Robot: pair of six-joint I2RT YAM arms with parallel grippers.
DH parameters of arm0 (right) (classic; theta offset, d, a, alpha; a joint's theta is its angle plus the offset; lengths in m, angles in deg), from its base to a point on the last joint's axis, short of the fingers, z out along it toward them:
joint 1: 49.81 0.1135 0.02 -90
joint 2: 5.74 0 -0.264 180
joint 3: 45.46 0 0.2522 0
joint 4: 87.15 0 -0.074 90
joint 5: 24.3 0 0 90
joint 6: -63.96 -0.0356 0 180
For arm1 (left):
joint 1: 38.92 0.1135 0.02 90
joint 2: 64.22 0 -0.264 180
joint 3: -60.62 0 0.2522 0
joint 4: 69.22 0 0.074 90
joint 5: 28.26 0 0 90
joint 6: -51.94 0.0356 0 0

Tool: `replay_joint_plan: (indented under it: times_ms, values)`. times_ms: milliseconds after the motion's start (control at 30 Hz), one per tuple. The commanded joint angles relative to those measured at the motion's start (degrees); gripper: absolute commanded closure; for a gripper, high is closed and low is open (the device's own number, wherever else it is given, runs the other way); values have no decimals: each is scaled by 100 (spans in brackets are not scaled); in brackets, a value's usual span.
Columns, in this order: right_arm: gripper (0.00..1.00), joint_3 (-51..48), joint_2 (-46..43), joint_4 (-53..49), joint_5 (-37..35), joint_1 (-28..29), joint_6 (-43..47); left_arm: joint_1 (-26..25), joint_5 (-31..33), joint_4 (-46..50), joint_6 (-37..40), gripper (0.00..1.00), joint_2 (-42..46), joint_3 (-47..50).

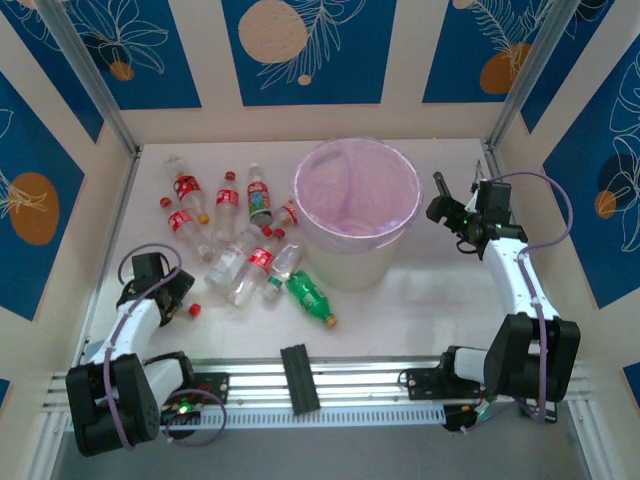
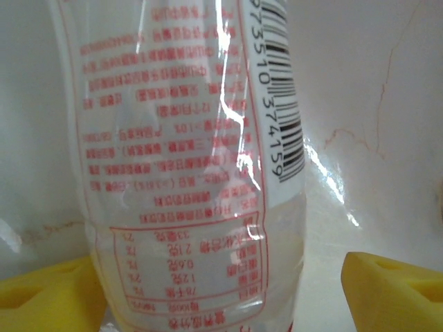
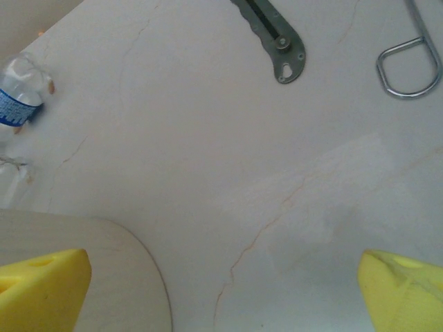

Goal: Put the plastic bottles in the bin

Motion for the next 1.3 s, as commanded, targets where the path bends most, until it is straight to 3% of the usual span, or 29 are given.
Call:
replay_joint_plan:
  times_ms: [0, 200, 400, 600, 900, 1033, 1167, 1267]
  values:
    - [1, 192, -236, -96, 294, -41, -145, 64, -35, -512, -221, 19, -52, 164]
    - [1, 387, -378, -87, 458, -137, -441, 67, -209, -839, -355, 30, -401, 229]
    - [1, 449, -679, -44, 479, -153, -527, 65, -158, -754, -187, 45, -165, 242]
    - [0, 498, -1159, 49, 1201, -151, -165, 66, -127, -439, 171, 47, 183, -15]
    - [2, 1113, -1798, -142, 1319, -50, -198, 3, -715, 126, 310, 50, 1054, -1082]
    - [3, 2090, -1621, -528, 1288, 560, -38, -553, -1326, 329, 562, 51, 1098, -2244]
    - [5, 2909, -1340, -666, 787, 1734, 74, -1627, -1657, 485, 1067, 54, 712, -3294]
    - [7, 3383, -957, -655, 604, 2658, 140, -2254, -2150, 1, 1109, 59, 422, -3566]
